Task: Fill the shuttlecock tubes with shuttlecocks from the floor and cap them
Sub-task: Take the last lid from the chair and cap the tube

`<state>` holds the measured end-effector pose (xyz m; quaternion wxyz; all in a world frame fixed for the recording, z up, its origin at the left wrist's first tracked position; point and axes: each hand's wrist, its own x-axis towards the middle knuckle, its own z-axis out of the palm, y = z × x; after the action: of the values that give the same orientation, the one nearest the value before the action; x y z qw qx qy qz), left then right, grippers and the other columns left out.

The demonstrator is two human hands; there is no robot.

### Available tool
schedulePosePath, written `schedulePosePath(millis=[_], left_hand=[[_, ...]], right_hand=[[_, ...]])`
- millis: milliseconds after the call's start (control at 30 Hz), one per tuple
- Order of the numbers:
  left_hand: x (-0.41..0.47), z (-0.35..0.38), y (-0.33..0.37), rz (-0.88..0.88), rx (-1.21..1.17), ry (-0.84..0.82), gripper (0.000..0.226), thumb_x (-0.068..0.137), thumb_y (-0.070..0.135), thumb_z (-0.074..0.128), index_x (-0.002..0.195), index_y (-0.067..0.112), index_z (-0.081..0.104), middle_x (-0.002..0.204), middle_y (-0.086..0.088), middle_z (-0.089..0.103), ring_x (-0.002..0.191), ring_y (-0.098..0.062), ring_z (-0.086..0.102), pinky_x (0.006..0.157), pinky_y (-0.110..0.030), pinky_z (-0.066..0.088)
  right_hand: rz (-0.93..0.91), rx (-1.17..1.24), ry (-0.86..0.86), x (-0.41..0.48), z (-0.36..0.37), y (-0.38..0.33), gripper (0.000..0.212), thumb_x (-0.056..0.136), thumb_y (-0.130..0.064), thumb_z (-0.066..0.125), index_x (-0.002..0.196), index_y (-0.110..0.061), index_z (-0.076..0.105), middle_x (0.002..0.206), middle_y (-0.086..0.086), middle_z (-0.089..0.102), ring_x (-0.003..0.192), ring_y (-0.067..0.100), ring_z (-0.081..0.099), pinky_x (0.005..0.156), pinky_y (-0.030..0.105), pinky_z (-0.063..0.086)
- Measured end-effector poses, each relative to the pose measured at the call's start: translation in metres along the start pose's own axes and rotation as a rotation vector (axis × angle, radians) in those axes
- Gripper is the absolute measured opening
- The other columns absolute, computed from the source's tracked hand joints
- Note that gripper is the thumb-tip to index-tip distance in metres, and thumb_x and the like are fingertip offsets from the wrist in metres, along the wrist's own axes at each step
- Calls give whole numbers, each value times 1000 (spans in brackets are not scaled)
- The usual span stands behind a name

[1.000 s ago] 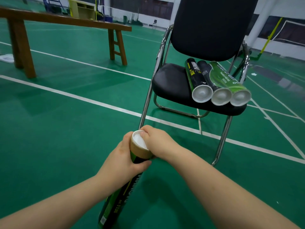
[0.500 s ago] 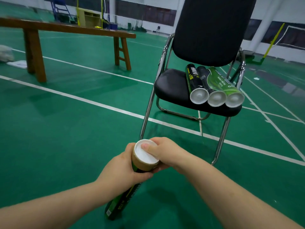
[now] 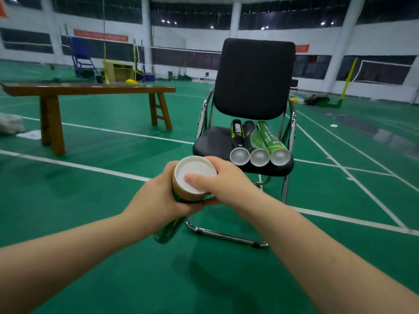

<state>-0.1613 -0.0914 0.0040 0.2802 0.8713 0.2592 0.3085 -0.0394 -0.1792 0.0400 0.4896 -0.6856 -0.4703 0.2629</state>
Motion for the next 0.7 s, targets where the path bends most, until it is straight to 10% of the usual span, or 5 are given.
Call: schedulePosePath(millis=[133, 367, 700], left_hand=[[29, -21, 35, 136, -11, 84, 70, 57, 35, 86, 109, 43, 40, 87, 29, 53, 79, 1, 51, 64, -6, 37], [98, -24, 69, 275, 115, 237, 83, 60, 35, 86, 132, 26, 45, 114, -1, 48, 95, -11, 43, 82, -24, 33], [186, 48, 32, 281, 37, 238, 73, 67, 32, 82, 131, 25, 49, 124, 1, 57, 103, -23, 57, 83, -32, 43]], right_hand=[[-164, -27, 132, 1, -24, -35, 36, 81, -27, 68, 115, -24, 57, 111, 2, 62, 103, 22, 59, 83, 47, 55], [-354, -147, 318, 22, -66, -62, 36, 84, -28, 65, 118, -25, 52, 106, -4, 58, 100, 16, 53, 87, 34, 47], [-306, -252, 458, 105, -91, -1, 37, 88, -30, 60, 122, -27, 47, 105, -2, 55, 92, 16, 47, 78, 27, 37]])
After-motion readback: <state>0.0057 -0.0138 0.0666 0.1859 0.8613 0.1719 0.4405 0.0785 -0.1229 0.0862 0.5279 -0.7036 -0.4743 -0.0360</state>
